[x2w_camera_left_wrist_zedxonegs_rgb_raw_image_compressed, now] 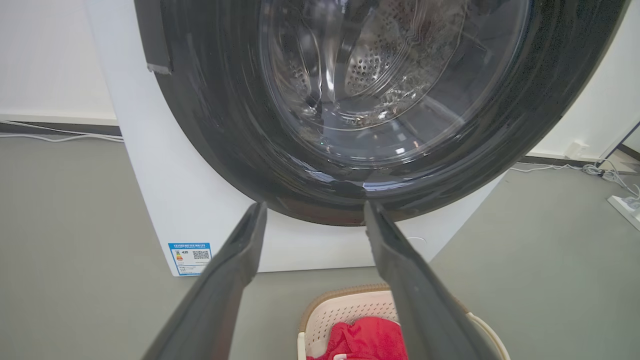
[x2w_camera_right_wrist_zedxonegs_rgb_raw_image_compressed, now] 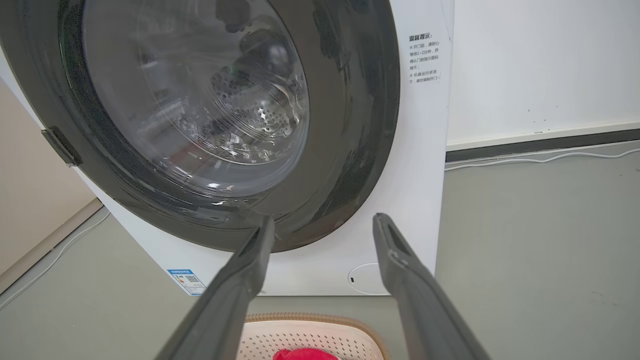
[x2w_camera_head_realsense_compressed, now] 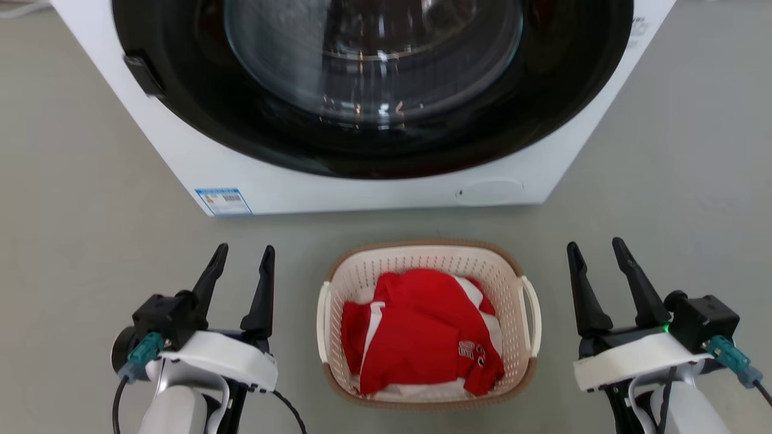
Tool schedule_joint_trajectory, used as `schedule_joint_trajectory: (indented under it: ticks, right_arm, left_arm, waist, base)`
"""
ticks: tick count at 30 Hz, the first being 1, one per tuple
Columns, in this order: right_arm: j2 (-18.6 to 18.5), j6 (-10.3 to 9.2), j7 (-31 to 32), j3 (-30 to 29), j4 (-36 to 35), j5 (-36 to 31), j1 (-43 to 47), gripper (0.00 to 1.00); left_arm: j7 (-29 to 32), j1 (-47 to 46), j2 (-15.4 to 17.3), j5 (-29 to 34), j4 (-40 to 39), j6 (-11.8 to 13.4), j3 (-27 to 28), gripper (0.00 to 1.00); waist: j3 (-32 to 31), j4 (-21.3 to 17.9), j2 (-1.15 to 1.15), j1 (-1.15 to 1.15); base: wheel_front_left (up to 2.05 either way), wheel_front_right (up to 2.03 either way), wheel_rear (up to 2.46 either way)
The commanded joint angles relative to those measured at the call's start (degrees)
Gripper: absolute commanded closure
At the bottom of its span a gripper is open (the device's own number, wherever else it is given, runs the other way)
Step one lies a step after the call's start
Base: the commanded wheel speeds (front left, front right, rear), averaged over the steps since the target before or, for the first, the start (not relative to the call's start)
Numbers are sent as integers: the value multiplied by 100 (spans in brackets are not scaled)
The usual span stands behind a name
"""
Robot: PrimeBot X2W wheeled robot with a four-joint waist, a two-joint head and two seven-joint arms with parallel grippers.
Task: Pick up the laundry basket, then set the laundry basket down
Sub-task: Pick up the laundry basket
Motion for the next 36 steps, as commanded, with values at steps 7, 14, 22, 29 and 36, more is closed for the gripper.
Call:
schedule_joint_trajectory:
  ticks: [7,14,22,29,36]
  right_arm:
    - [34,41,-79,128,-124,-113,-342,0]
    - [72,41,-79,165,-203,-119,-538,0]
    - [124,41,-79,184,-404,-46,-748,0]
    - [174,41,-79,266,-592,155,-937,0]
    - [219,41,-79,362,-790,179,-1085,0]
  left_arm:
    - [-36,-532,178,-199,258,-33,-11,0]
    - [-36,-976,201,-439,963,-33,-174,0]
    - [-36,-1613,277,-825,1945,-33,-373,0]
    - [-36,-2155,364,-1103,2800,-33,-519,0]
    - [-36,-2542,356,-1337,3422,-33,-804,0]
  waist:
    - [613,-151,0,0]
    - [1047,-239,0,0]
    - [1616,-336,0,0]
    - [2143,-449,0,0]
    - [2541,-579,0,0]
  base:
    - [0,0,0]
    - [0,0,0]
    - [0,0,0]
    - [0,0,0]
    - [0,0,0]
